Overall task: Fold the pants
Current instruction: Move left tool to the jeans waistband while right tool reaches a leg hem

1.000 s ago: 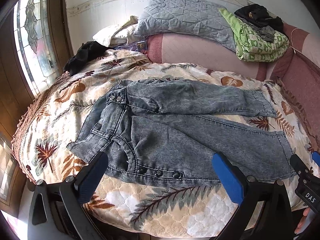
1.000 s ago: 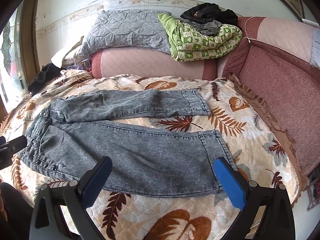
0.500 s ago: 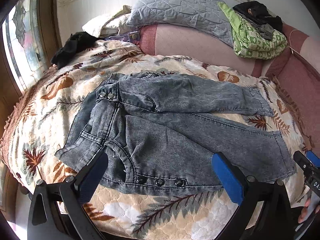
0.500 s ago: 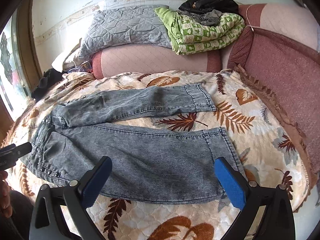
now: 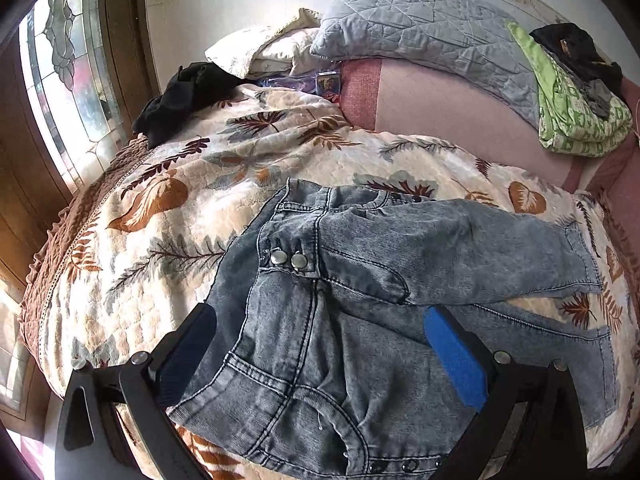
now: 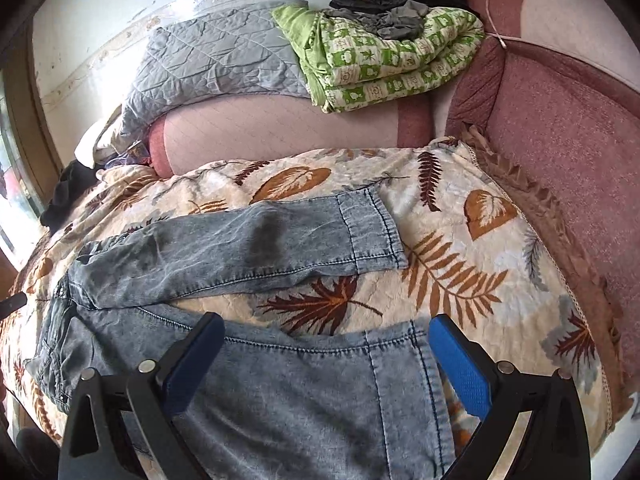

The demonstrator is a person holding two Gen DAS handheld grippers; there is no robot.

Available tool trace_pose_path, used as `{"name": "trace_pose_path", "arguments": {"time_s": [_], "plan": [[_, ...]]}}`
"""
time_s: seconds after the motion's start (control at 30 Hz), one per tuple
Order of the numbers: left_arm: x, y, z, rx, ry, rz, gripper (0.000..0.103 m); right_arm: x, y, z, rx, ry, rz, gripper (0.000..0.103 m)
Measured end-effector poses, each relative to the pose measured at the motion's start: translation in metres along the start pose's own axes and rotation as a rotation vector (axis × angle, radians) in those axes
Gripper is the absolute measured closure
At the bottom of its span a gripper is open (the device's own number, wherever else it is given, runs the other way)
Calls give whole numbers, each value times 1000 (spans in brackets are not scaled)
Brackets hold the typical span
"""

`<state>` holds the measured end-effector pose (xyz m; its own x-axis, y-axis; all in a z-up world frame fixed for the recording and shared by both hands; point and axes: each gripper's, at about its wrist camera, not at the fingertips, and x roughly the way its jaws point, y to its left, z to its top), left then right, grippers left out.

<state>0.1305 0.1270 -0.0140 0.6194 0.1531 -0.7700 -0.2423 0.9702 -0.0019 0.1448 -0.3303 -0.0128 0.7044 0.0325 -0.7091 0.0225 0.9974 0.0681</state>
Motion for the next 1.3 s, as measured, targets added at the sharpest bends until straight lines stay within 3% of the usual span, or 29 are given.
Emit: {"name": "trace_pose_path", "arguments": {"time_s": [0.23,0.5,0.67,0.83,0.93,1.03,1.17,1.23,1.3], "plan": [[21,-8,7,38,19,37,0,34,-12,20,22,67,47,0],[36,-9,17,48,25,46,0,63,-25,29,33,120,41,0],[63,3,36,8,100,-36,0,89,-40,46,45,155,81,0],[116,24,69,-99,214,-113,0,135,-68,93,94,193,94,1],[142,24,86,-90,226,-128,0,173,-81,123,122,243,140,11],[169,26,99,-126,261,-197,0,211,-86,144,119,298,125,24],[191,28,114,-183,268,-266,1,253,-87,156,89,350,107,39],[196,28,120,-184,259,-268,1,266,-87,158,82,358,97,39],[202,31,125,-195,259,-271,1,275,-86,159,69,364,108,46]]}}
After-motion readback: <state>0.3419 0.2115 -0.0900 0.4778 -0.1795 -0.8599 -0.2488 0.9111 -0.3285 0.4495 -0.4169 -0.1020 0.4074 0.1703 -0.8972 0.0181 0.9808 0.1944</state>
